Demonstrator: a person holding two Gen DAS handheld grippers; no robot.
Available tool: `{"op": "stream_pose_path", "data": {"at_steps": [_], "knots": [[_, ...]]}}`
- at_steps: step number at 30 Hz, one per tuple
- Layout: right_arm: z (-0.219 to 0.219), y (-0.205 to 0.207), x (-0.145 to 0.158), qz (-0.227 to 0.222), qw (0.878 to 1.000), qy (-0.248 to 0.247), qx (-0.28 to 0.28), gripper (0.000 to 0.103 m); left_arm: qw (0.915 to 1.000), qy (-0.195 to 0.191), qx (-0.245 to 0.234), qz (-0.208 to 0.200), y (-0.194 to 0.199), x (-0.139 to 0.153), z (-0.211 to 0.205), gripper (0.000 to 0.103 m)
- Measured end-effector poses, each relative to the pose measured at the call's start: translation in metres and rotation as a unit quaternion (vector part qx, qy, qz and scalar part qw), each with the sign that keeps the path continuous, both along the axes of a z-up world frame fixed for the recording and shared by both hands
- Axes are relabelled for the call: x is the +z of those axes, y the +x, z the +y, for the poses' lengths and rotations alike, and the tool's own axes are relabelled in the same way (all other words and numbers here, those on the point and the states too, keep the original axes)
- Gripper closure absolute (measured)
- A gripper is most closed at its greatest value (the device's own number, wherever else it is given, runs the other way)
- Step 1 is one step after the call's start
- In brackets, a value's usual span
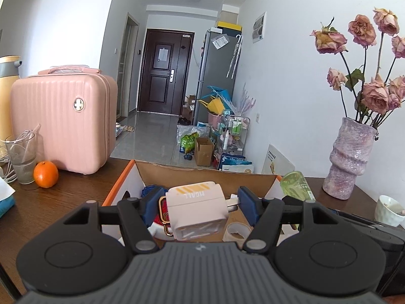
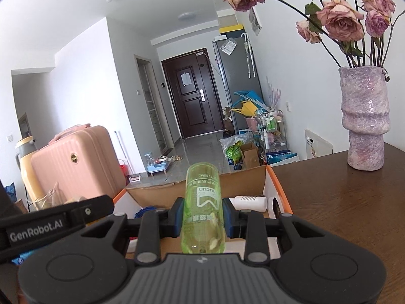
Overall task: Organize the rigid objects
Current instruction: 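Carry the plug cube over the red box while the right tool carries the green bottle, then open both tools to drop the plug cube and green bottle into the box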
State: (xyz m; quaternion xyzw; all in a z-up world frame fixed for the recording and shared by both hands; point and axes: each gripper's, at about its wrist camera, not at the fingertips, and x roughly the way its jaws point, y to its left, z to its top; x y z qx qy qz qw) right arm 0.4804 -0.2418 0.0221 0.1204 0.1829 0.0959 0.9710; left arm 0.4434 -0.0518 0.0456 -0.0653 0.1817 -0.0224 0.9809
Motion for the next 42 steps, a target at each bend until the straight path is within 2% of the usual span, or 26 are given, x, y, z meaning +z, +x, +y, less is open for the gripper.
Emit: {"op": "stream_pose_path", "data": {"at_steps": [24, 42], "knots": [[0.013, 0.069, -0.012, 0.027, 0.999, -0.017, -0.005, 0.073, 0.9993, 0.018, 0.022, 0.023, 0.068, -0.016, 0.007, 0.037], [0.019, 0.087, -0.018, 0.066, 0.997, -0.047, -0.002, 0.072, 0.9983, 0.023, 0.021, 0.049, 0.085, -0.022, 0.017, 0.037]]}}
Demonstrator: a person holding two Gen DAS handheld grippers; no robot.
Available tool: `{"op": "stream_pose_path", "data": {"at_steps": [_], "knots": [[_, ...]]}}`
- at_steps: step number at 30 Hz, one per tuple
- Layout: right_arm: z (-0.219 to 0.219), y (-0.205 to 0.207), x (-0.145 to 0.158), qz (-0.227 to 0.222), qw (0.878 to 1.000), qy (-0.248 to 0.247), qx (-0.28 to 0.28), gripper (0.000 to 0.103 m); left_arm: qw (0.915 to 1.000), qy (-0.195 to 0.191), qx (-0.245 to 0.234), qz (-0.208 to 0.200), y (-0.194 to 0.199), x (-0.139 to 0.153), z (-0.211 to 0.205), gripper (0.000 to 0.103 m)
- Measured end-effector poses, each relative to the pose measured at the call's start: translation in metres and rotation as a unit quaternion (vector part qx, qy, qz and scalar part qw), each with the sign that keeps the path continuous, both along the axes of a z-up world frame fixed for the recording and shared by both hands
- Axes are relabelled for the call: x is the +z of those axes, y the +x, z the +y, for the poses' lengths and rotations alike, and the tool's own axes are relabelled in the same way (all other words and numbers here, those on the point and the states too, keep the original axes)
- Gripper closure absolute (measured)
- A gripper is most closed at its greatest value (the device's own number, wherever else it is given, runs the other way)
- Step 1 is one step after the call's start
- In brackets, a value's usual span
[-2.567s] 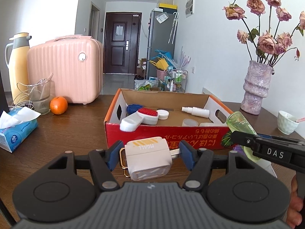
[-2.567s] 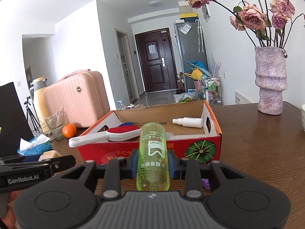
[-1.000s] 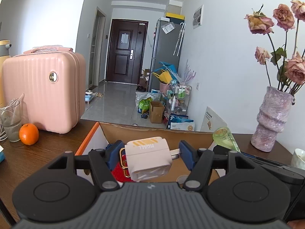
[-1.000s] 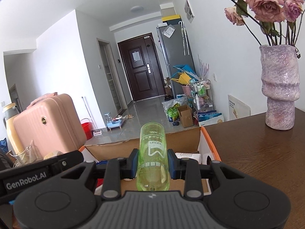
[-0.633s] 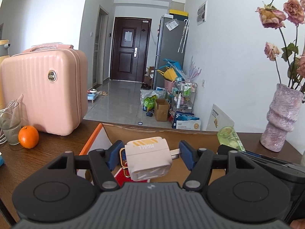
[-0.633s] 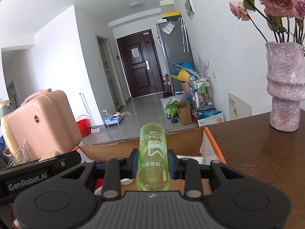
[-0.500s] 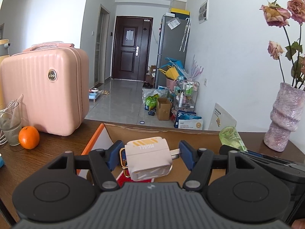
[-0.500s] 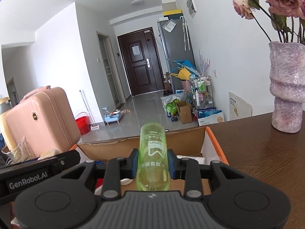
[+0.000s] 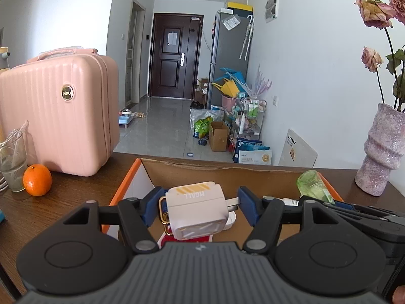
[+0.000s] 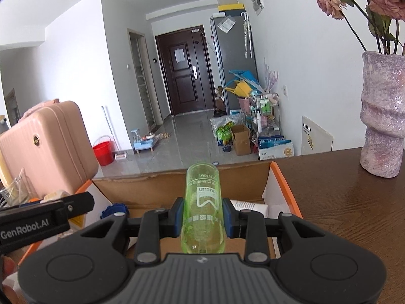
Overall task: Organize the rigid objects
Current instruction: 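Open both tools to drop the plug cube and green bottle into the box, then move both tools back toward the white round cap and purple cap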
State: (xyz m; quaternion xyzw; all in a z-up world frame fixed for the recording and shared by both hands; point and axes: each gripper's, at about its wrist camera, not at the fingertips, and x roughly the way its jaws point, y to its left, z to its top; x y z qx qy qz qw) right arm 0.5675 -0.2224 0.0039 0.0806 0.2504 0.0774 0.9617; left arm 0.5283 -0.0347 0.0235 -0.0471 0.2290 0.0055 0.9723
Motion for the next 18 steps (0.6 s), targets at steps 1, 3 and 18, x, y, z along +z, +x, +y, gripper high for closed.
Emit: {"op": "stream_pose_path", "data": {"at_steps": [1, 3, 18], "knots": [[0.000, 0.001, 0.000, 0.005, 1.000, -0.002, 0.000, 0.072, 1.0000, 0.000, 0.001, 0.001, 0.000, 0.000, 0.001, 0.035], [0.000, -0.001, 0.001, 0.003, 1.000, -0.007, -0.006, 0.070, 0.9999, 0.002, 0.012, -0.007, -0.002, 0.003, 0.003, 0.021], [-0.004, -0.006, 0.006, -0.013, 0.999, -0.023, -0.032, 0.000, 0.9988, 0.015, 0.042, -0.022, -0.015, 0.010, 0.014, 0.000]]}}
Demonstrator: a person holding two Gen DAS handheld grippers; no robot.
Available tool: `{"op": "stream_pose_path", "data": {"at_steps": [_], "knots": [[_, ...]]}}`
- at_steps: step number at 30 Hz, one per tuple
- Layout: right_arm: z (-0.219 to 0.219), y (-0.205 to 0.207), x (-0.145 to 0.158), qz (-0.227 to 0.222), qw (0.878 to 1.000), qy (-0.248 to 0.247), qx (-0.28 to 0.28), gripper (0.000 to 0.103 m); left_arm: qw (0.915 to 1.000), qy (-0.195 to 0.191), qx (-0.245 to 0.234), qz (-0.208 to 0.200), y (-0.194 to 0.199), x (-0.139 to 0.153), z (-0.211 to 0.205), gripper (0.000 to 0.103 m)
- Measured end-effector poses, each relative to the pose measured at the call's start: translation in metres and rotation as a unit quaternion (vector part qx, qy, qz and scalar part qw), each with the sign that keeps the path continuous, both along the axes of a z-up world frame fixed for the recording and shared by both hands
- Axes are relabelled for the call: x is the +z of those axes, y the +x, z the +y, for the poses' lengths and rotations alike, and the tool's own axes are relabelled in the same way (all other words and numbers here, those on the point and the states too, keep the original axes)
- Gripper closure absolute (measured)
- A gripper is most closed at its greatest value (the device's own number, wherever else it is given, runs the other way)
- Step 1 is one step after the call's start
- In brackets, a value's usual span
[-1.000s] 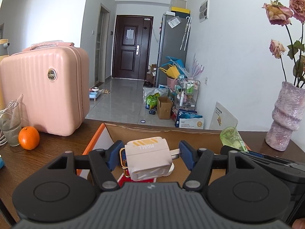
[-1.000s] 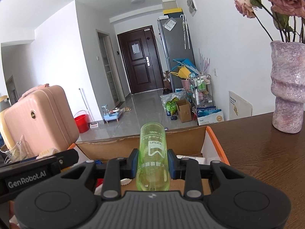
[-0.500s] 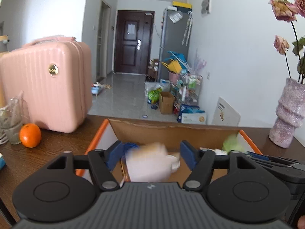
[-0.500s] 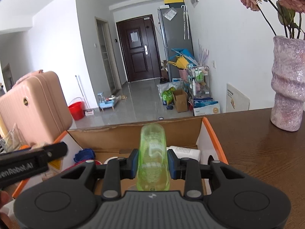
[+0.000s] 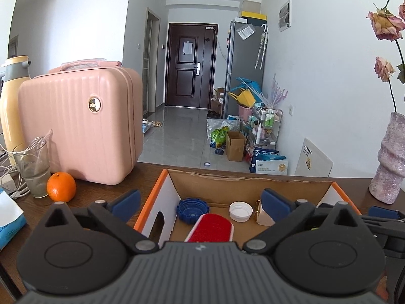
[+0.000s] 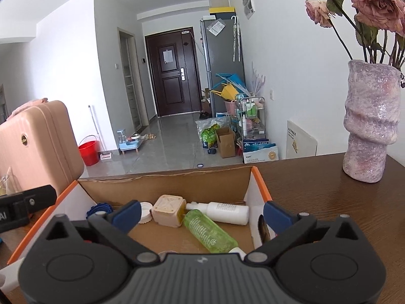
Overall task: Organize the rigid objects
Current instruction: 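Move both tools back toward the white round cap and purple cap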
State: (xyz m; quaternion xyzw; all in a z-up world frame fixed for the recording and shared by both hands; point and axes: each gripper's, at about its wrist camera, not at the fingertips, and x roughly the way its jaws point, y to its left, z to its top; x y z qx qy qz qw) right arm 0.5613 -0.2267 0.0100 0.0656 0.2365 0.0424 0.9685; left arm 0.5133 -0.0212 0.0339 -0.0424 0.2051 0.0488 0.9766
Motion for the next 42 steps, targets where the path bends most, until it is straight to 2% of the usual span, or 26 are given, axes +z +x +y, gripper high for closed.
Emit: {"op": "stream_pose_path", "data": {"at_steps": [11, 21, 42], "knots": [[0.001, -0.013, 0.006, -0.011, 1.000, -0.009, 0.009, 0.000, 1.0000, -0.007, -0.002, -0.001, -0.005, 0.002, 0.003, 0.000], [-0.002, -0.036, 0.009, -0.024, 0.999, -0.024, 0.027, 0.000, 0.9998, 0.005, -0.015, -0.013, -0.030, 0.005, 0.001, 0.000], [0.000, -0.123, 0.009, -0.051, 0.995, -0.062, 0.062, 0.000, 0.9990, 0.010, -0.028, -0.032, -0.104, 0.003, 0.012, 0.000]]}}
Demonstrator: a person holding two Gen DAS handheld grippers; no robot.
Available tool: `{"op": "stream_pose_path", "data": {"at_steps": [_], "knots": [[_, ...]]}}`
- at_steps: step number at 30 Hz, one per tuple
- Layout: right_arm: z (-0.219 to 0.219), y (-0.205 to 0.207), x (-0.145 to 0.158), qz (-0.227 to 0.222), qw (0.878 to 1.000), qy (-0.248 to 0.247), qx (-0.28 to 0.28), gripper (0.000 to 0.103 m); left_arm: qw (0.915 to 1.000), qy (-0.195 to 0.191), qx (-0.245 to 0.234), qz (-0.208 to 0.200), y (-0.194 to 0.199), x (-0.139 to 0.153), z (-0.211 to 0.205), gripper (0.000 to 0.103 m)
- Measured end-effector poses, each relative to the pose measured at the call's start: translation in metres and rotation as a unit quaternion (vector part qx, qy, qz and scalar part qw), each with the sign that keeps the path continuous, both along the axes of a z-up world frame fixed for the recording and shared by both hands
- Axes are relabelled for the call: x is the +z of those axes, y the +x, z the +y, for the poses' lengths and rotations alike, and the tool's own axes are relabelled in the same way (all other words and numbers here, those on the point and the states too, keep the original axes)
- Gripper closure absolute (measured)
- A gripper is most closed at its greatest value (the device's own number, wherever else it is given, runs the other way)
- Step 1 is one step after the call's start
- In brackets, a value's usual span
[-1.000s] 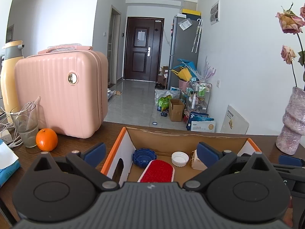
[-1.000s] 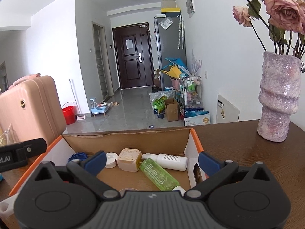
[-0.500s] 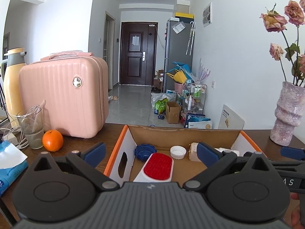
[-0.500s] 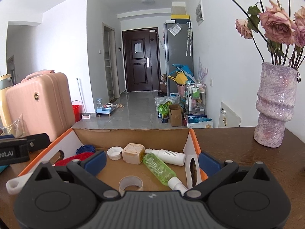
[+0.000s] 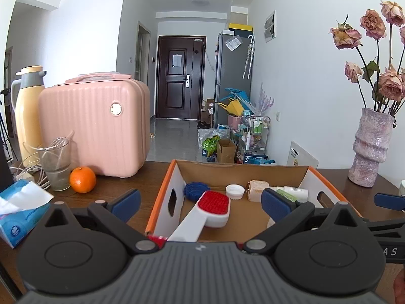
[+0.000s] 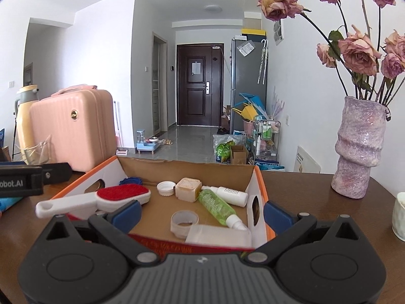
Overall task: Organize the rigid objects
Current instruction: 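Move both tools back toward the white round cap and purple cap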
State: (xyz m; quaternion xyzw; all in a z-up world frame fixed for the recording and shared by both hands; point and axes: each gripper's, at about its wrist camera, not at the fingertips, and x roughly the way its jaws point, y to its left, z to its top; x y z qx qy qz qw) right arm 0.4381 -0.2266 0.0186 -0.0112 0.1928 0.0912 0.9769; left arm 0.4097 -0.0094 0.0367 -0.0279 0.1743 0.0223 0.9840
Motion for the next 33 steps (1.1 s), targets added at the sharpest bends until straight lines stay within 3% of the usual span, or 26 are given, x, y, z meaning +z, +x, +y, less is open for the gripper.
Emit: {"op": "stream_pose_path", "data": {"at_steps": [19, 33], "knots": [[-0.013, -0.072, -0.016, 0.006, 1.000, -0.003, -0.011, 0.000, 0.9995, 0.011, 0.014, 0.025, -0.062, -0.017, 0.015, 0.000], [-0.019, -0.086, -0.030, 0.026, 0.999, 0.008, -0.025, 0.000, 0.9980, 0.006, 0.024, 0.058, -0.078, -0.032, 0.026, 0.000]]}}
